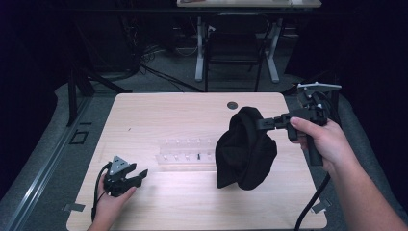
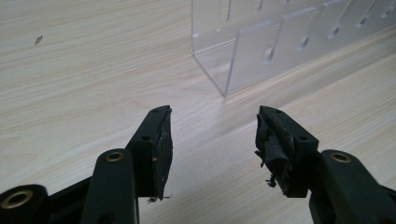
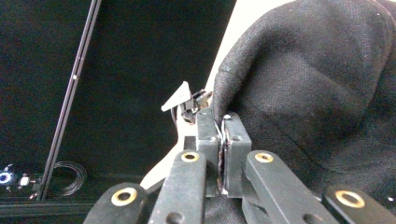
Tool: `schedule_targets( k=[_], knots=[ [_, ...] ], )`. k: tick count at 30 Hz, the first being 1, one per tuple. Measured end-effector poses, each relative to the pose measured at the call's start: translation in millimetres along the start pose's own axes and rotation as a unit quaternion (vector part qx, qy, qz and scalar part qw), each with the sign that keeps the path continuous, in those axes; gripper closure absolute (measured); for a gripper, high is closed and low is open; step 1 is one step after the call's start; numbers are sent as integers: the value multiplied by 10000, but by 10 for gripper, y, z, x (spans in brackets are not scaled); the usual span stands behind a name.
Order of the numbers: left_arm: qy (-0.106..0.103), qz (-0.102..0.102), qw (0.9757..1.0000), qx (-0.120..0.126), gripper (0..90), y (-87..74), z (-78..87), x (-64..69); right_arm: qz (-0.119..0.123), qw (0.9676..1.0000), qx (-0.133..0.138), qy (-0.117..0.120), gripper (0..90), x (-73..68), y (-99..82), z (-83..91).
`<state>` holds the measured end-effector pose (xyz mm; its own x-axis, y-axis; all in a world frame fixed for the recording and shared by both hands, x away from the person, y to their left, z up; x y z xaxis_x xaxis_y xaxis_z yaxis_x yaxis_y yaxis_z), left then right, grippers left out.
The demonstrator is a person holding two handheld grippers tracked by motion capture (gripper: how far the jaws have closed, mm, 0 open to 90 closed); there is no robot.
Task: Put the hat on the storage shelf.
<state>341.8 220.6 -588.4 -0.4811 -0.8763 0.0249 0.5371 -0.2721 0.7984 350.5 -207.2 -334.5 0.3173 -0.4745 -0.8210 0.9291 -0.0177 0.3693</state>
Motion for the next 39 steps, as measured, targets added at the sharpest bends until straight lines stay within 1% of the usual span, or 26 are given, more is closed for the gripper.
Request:
schedule_targets(
  k=[6,7,17,18,21,24,28,33,39],
  knots=[
    [-14,0,10000,1,460,1,-1,-1,46,10000,41,-3,883,-51,84,-59],
    [-20,-4,10000,-6,460,-1,-4,0,60,10000,57,12,883,-61,116,-92],
    [-35,-7,10000,-14,460,0,-6,3,81,9999,75,13,883,-80,271,-259],
    [-36,-7,10000,-11,460,0,-7,1,66,9999,88,51,884,-80,305,-293],
    [-44,-8,10000,-19,460,0,-6,1,59,9999,130,60,883,-82,347,-324],
    [-42,-17,10000,-5,460,2,-8,1,97,9998,146,1,883,-88,430,-381],
    [-49,-33,10000,-19,460,3,-9,-1,120,9998,188,-5,883,-102,492,-423],
    [-52,-25,10000,-7,460,4,-11,1,88,9996,249,45,883,-81,600,-498],
    [-53,-21,10000,-10,460,4,-10,-1,81,9995,309,5,883,-40,663,-578]
  ],
)
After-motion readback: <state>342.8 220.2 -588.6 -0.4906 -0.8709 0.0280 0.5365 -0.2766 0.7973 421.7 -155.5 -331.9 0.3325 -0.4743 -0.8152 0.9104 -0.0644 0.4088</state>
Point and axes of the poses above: each handheld gripper's, and its own axes: z roughly backward along the jaws, y roughly out of its top, x roughly to its right, the point moved 6 cm from there along -z, roughly forward along the jaws
